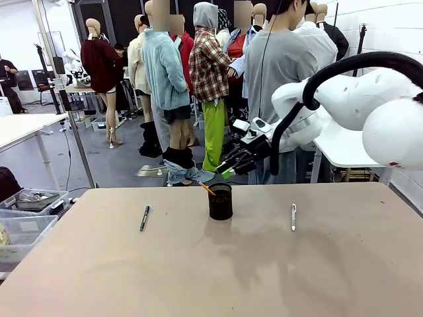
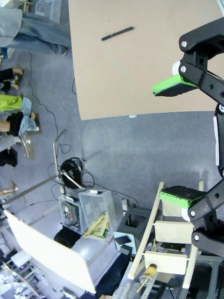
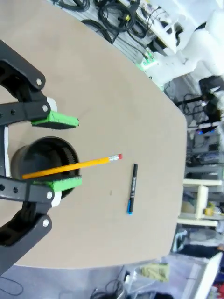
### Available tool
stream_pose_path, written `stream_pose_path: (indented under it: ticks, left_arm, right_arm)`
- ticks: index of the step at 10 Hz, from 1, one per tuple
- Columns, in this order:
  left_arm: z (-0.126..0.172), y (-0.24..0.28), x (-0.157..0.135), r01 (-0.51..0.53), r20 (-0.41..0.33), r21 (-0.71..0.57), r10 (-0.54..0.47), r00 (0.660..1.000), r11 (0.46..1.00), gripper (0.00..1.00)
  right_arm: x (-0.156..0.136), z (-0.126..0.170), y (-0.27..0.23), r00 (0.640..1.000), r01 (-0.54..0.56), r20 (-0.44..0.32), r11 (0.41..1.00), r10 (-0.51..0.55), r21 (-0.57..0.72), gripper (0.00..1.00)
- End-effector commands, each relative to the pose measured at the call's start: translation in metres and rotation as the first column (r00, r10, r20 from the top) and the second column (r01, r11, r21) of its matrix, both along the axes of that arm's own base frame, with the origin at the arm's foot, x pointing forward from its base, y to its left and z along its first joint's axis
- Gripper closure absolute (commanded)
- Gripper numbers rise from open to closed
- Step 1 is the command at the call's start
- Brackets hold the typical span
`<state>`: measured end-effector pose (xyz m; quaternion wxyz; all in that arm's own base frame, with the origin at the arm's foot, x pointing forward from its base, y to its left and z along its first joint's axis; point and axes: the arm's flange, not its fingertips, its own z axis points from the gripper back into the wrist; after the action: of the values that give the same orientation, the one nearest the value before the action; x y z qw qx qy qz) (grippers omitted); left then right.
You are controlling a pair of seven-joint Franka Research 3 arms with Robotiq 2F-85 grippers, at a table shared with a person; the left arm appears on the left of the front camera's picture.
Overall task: Place the pens into the pen holder.
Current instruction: Pick up a writing instrument from the table and place it into the Pen holder.
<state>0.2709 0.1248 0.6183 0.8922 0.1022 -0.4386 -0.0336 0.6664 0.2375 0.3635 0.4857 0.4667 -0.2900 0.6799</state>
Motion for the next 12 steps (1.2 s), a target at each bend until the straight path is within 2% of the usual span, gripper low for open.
stream_pose_path:
  ticks: [1,2,3,4,5,7,8,9,10,11,12]
  left_arm:
    - [-0.001,0.000,0.001,-0.011,0.010,-0.001,0.011,1.000,1.000,0.00]
    - [-0.001,0.000,0.001,-0.011,0.010,-0.001,0.011,1.000,1.000,0.00]
    - [-0.001,0.000,0.001,-0.011,0.010,-0.001,0.011,1.000,1.000,0.00]
    - [-0.001,0.000,0.001,-0.011,0.010,-0.001,0.011,1.000,1.000,0.00]
    - [-0.001,0.000,0.001,-0.011,0.010,-0.001,0.011,1.000,1.000,0.00]
    - [-0.001,0.000,0.001,-0.011,0.010,-0.001,0.011,1.000,1.000,0.00]
    - [-0.001,0.000,0.001,-0.011,0.010,-0.001,0.011,1.000,1.000,0.00]
    - [-0.001,0.000,0.001,-0.011,0.010,-0.001,0.011,1.000,1.000,0.00]
    - [-0.001,0.000,0.001,-0.011,0.010,-0.001,0.011,1.000,1.000,0.00]
    - [-0.001,0.000,0.001,-0.011,0.010,-0.001,0.011,1.000,1.000,0.00]
    - [-0.001,0.000,0.001,-0.011,0.010,-0.001,0.011,1.000,1.000,0.00]
  right_arm:
    - [-0.040,0.024,-0.046,0.987,0.157,0.035,0.982,-0.154,-0.100,0.33]
    - [-0.059,0.045,-0.075,0.958,0.286,0.051,0.936,-0.282,-0.204,0.33]
    - [-0.076,0.065,-0.095,0.926,0.377,0.093,0.878,-0.366,-0.296,0.33]
    - [-0.094,0.082,-0.109,0.893,0.444,0.110,0.814,-0.436,-0.374,0.33]
    - [-0.106,0.092,-0.115,0.861,0.482,0.095,0.745,-0.499,-0.460,0.33]
    - [-0.111,0.108,-0.121,0.804,0.507,0.070,0.621,-0.590,-0.597,0.33]
    - [-0.111,0.116,-0.116,0.779,0.506,0.093,0.533,-0.620,-0.678,0.33]
    - [-0.110,0.122,-0.111,0.764,0.490,0.102,0.471,-0.637,-0.734,0.33]
    - [-0.104,0.124,-0.105,0.726,0.486,0.103,0.403,-0.680,-0.775,0.33]
    - [-0.095,0.122,-0.097,0.669,0.465,0.105,0.304,-0.735,-0.832,0.33]
    - [-0.083,0.117,-0.087,0.655,0.412,0.108,0.233,-0.748,-0.881,0.33]
